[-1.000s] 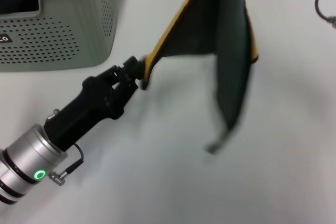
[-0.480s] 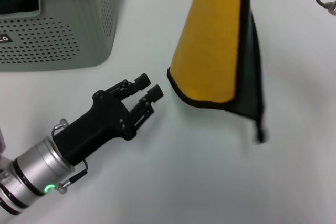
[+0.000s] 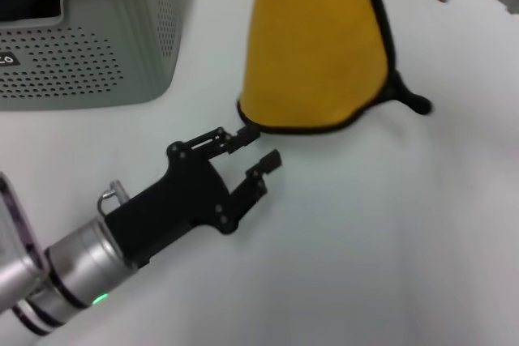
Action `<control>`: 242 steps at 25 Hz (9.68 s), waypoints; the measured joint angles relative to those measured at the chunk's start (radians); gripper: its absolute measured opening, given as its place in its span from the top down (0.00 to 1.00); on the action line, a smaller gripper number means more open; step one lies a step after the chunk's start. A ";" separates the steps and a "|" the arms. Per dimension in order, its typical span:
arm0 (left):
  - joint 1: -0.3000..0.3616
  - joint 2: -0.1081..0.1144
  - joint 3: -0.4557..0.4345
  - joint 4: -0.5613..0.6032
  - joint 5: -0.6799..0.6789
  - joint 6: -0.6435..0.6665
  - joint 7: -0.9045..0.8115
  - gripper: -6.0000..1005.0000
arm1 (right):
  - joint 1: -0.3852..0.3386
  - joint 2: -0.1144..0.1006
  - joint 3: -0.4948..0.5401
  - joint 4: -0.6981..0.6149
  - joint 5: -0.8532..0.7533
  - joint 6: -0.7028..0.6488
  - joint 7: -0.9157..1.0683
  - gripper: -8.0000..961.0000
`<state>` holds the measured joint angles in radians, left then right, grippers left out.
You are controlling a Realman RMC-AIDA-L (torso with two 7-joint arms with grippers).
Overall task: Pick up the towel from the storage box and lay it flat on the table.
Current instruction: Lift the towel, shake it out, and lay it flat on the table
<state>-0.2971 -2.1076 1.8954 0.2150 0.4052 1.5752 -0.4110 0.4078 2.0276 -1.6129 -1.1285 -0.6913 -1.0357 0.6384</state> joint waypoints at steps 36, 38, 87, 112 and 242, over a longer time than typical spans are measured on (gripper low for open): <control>-0.092 0.002 0.539 0.116 -0.648 -0.245 -0.183 0.62 | 0.100 0.000 -0.138 -0.042 0.084 0.125 -0.020 0.98; -0.088 0.001 0.539 0.101 -0.670 -0.210 -0.219 0.62 | 0.097 0.000 -0.138 -0.041 0.090 0.122 -0.025 0.98; -0.057 0.009 0.470 -0.021 -0.668 0.086 -0.455 0.63 | 0.033 0.000 -0.157 0.053 0.244 0.053 -0.187 0.97; -0.048 0.000 0.407 -0.019 -0.815 0.080 -0.374 0.63 | -0.058 -0.005 -0.314 0.068 0.242 0.074 -0.145 0.97; 0.063 0.000 0.725 0.309 -1.643 -0.232 0.868 0.42 | 0.181 0.000 -0.377 -0.307 -0.127 0.748 0.138 0.95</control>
<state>-0.2340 -2.1076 2.6201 0.5236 -1.2381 1.3431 0.4574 0.5883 2.0278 -1.9895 -1.4355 -0.8180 -0.2873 0.7768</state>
